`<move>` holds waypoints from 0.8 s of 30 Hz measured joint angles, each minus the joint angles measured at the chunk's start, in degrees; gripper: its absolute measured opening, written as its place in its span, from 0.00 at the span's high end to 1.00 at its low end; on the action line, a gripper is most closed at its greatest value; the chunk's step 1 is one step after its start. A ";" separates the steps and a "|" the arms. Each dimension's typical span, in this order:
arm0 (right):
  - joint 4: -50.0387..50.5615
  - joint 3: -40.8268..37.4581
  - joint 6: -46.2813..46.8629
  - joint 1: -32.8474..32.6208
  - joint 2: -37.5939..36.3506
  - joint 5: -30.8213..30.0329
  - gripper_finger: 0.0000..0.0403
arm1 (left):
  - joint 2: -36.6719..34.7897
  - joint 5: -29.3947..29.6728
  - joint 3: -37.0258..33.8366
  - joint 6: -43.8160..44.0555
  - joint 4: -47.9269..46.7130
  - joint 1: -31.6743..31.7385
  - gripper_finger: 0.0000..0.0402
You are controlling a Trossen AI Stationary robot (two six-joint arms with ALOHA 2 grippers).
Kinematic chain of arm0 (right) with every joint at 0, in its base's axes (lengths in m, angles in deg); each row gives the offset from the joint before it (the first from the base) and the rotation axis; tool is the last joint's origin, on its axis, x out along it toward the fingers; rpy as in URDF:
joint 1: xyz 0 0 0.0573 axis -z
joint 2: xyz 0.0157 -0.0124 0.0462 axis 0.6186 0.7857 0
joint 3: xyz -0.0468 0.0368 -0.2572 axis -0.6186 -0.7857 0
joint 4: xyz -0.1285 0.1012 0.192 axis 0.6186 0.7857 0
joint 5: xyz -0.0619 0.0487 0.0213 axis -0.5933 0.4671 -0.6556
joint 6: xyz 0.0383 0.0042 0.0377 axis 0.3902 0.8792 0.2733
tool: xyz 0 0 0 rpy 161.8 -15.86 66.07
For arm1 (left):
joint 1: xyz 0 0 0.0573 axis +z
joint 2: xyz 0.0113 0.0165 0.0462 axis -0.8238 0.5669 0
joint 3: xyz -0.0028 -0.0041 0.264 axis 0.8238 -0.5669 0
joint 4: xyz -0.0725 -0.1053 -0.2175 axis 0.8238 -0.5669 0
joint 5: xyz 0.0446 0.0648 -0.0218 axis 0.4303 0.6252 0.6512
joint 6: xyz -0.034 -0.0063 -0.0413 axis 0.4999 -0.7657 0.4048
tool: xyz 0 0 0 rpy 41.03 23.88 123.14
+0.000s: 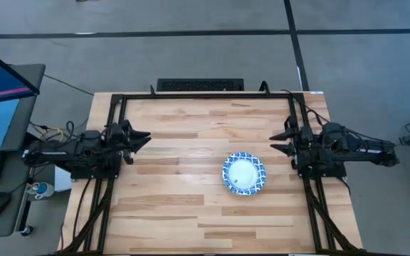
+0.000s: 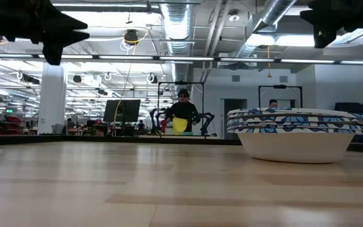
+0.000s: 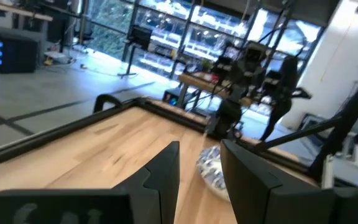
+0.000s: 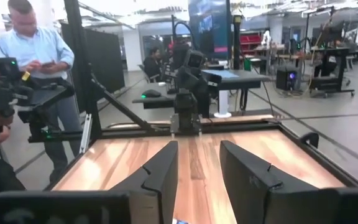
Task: Nest bowls inside each other
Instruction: Return to Home Position
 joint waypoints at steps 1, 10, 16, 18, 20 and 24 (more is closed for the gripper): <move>0.19 -0.09 -0.16 0.00 -0.19 0.08 0.65 | -0.13 0.69 -0.45 -0.19 -0.26 0.00 0.73; 3.81 -0.12 -0.38 0.04 -0.26 0.13 0.65 | -0.31 1.32 -5.96 1.50 3.74 0.00 0.73; 4.03 -0.21 -1.75 0.04 -0.26 0.12 0.65 | -0.33 1.53 -8.55 0.25 10.81 0.00 0.73; 2.58 -1.53 -2.16 0.00 -0.30 0.14 0.65 | -0.33 1.90 -8.55 -1.32 11.47 0.00 0.73; -1.14 -4.58 -1.46 0.00 -0.48 0.28 0.65 | -0.33 1.92 -8.55 -1.59 11.22 0.00 0.73; -13.76 -11.87 -0.54 0.00 -0.58 1.17 0.65 | -0.31 1.91 -8.55 -0.91 9.45 0.00 0.73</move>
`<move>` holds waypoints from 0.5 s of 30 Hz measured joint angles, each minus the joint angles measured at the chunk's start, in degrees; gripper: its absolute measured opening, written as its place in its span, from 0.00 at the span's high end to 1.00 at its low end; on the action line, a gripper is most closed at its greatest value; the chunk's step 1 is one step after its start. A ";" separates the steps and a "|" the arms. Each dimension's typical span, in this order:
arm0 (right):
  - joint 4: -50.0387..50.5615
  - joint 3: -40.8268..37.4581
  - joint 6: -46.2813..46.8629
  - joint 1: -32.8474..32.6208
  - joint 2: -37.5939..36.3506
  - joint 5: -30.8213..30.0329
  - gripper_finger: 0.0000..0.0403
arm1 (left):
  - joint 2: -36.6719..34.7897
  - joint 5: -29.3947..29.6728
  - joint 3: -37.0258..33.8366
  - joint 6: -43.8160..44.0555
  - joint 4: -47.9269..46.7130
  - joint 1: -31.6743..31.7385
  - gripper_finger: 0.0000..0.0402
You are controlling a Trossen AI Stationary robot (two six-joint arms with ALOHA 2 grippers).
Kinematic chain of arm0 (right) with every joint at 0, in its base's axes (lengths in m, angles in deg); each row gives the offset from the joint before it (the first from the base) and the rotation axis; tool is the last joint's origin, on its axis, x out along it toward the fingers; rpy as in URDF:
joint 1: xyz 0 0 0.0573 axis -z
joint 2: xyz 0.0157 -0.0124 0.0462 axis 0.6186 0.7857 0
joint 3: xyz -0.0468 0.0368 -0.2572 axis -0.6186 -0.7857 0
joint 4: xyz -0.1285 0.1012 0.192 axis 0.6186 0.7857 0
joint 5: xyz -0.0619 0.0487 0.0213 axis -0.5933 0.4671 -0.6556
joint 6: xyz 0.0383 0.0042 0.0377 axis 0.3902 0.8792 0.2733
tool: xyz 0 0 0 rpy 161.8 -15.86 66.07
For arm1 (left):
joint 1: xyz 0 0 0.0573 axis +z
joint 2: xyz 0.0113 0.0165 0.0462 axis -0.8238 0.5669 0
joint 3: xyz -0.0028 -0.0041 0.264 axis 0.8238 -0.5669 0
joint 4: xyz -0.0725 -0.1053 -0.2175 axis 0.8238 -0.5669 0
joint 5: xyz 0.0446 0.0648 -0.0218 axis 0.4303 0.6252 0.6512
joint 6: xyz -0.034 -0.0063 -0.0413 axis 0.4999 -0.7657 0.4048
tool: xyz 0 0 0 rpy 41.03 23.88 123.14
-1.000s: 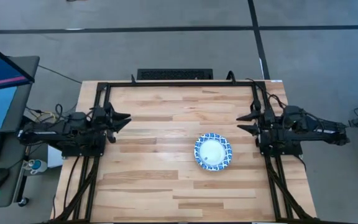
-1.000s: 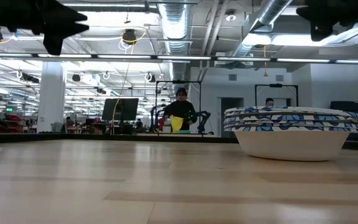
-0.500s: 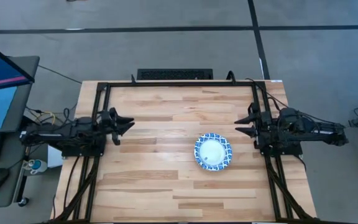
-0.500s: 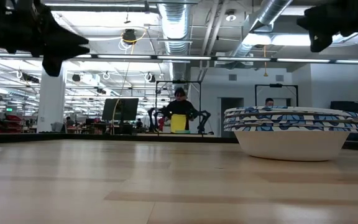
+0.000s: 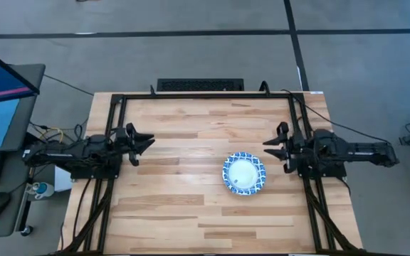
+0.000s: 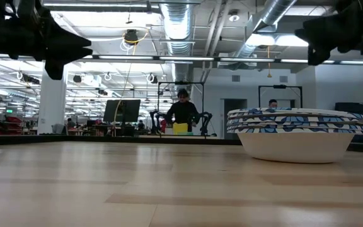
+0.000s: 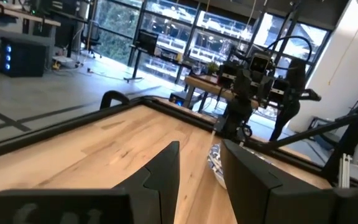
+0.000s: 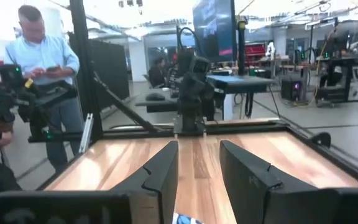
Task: Nest bowls inside each other
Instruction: Return to Home Position
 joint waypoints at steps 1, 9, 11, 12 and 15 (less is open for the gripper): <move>-2.13 -1.36 0.49 0.00 0.00 -0.01 0.65 | 0.00 0.06 0.00 0.00 -0.23 0.00 0.73; -3.36 -3.76 3.35 0.09 0.00 0.01 0.65 | 0.02 0.22 0.00 -0.31 -2.47 0.00 0.73; -3.33 -3.76 3.01 0.09 0.00 0.00 0.65 | 0.04 0.42 -0.08 0.44 -3.83 0.00 0.73; -3.32 -3.76 2.82 0.09 0.00 0.00 0.65 | 0.04 0.45 -0.53 0.80 -3.59 0.00 0.73; -2.57 -3.76 3.26 0.09 0.00 0.00 0.65 | 0.06 0.45 -2.75 1.88 -0.76 -0.01 0.73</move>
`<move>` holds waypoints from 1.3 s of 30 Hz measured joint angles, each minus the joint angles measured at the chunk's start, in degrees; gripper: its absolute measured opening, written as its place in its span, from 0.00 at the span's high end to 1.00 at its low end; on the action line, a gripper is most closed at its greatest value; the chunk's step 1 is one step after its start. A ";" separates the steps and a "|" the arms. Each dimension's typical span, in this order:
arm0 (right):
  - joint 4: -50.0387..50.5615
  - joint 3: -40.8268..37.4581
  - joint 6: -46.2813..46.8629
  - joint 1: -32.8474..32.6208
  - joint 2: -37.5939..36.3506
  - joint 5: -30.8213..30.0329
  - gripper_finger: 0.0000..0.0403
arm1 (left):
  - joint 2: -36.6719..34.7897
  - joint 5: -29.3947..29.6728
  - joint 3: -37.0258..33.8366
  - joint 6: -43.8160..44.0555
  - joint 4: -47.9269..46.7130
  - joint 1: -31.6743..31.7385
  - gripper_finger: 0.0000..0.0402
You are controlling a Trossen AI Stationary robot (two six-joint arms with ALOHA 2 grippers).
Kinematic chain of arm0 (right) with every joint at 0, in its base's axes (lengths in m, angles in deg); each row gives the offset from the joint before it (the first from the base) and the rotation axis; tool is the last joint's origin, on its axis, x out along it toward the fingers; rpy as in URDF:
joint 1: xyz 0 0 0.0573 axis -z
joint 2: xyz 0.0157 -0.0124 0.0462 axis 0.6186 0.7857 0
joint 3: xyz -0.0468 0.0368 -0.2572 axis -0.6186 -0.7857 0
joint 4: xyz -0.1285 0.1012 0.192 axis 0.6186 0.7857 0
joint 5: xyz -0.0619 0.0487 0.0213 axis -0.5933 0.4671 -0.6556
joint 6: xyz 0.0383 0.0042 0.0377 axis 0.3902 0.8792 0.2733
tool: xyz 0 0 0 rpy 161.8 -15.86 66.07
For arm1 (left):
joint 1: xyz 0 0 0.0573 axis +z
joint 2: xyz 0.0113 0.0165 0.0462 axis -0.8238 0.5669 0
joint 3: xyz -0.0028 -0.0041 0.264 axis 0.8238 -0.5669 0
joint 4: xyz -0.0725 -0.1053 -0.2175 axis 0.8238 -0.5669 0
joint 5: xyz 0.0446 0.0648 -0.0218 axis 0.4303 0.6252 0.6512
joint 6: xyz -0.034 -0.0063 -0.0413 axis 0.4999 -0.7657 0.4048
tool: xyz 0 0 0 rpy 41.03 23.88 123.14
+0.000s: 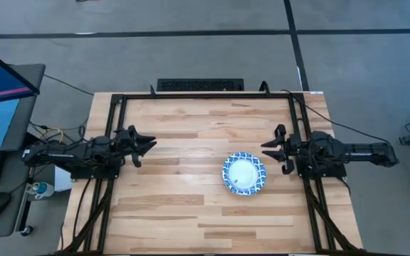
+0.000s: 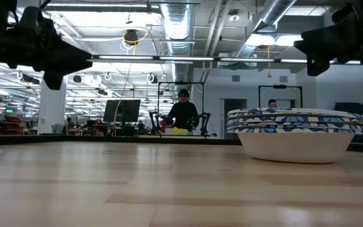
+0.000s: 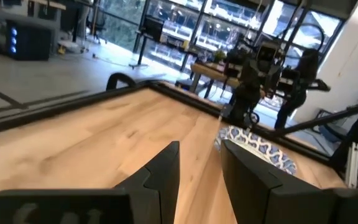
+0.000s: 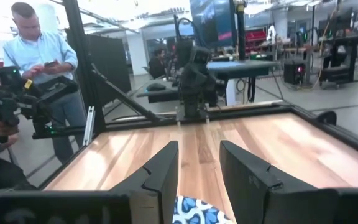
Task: Nest bowls inside each other
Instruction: Return to Home Position
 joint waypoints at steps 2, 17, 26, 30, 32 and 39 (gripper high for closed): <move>0.60 -0.17 1.08 -0.01 0.00 0.00 0.65 | 0.26 0.44 0.02 0.30 0.34 0.01 0.73; 3.06 -1.92 4.46 0.02 0.07 -1.66 0.65 | 0.45 0.48 -0.03 0.12 0.38 0.01 0.73; 0.26 -1.92 6.64 0.02 0.04 -1.90 0.65 | 0.43 0.49 -0.05 0.19 -0.82 0.01 0.83; -0.09 -1.95 6.64 0.02 0.07 -1.90 0.65 | 0.43 0.50 -0.07 0.19 -0.82 0.01 0.96; 0.13 -1.95 6.66 0.01 0.06 -1.90 0.65 | 0.43 0.51 -0.09 0.19 -0.84 0.01 0.99; -0.41 -1.97 11.11 0.02 0.06 -2.52 0.65 | 0.44 1.03 -0.12 2.03 -2.22 0.01 1.00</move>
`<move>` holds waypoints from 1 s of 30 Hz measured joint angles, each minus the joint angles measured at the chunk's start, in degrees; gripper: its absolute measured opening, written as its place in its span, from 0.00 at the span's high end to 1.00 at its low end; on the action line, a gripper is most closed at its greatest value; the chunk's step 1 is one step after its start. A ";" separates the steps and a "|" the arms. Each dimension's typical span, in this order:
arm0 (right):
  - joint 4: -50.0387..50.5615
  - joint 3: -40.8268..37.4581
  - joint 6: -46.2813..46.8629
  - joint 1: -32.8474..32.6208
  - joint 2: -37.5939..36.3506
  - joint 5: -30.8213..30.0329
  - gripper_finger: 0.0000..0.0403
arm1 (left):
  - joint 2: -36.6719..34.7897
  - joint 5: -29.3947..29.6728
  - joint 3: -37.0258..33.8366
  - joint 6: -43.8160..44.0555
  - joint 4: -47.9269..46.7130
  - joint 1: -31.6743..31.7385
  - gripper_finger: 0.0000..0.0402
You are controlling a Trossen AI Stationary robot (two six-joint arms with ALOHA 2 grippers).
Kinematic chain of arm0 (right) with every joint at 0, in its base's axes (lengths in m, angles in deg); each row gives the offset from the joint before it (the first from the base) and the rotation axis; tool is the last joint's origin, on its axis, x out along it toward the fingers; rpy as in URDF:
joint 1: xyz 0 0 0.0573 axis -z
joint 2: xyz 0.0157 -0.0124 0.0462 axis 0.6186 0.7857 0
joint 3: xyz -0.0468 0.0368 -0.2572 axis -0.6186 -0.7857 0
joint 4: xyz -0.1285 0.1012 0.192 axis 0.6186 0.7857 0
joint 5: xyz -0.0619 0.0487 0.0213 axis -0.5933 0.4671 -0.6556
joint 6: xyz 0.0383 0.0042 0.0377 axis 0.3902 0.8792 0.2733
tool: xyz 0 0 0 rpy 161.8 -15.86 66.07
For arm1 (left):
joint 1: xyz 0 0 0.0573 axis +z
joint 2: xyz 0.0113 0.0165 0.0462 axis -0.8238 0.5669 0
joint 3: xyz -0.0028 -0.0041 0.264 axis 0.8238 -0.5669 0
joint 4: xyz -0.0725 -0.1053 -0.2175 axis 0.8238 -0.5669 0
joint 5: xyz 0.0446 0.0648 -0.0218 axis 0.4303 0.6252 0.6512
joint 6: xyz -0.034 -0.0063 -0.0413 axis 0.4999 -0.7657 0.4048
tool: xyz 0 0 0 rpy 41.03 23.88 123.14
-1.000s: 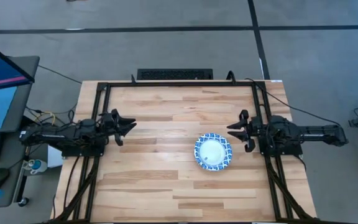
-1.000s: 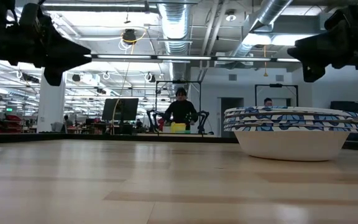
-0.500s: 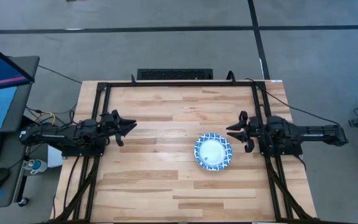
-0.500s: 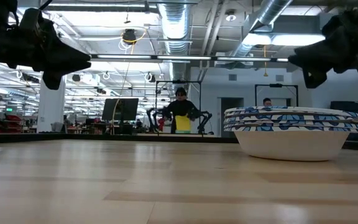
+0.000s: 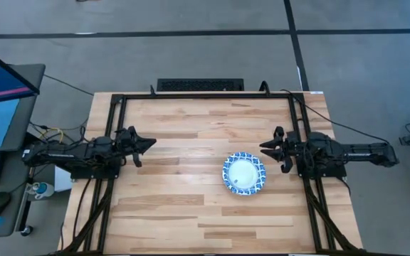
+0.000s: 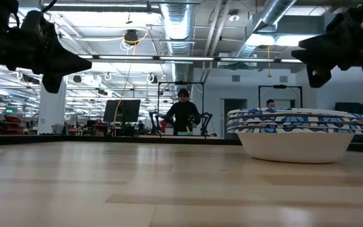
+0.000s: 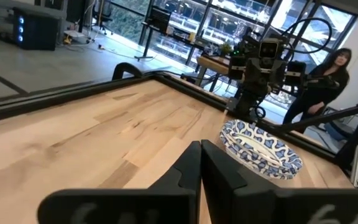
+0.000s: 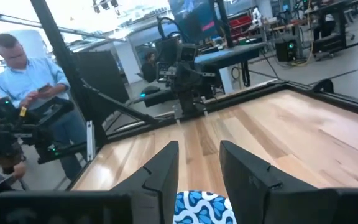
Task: Nest bowls inside each other
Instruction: Return to Home Position
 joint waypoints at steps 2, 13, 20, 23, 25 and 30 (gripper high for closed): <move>0.11 0.00 0.03 0.00 -0.01 -0.46 0.65 | -0.01 0.02 -0.02 0.59 0.02 0.02 1.00; 8.86 -0.02 -0.40 0.00 0.00 -3.76 0.78 | -0.01 0.85 -0.04 3.30 -0.66 0.00 1.00; 7.00 -0.02 -7.75 0.00 0.00 -4.02 0.96 | -0.01 0.92 -0.04 3.93 -0.70 0.01 1.00; 8.70 -0.02 -7.95 0.00 -0.01 -6.16 0.94 | -0.01 0.92 -0.07 4.44 -0.71 0.00 1.00; 8.79 -0.02 -8.08 0.02 0.16 -6.92 0.94 | -0.01 0.92 -0.07 4.44 -0.72 0.00 1.00; 8.69 -0.02 -8.01 0.01 0.37 -7.32 0.96 | -0.01 1.49 -0.07 3.10 -0.74 0.01 1.00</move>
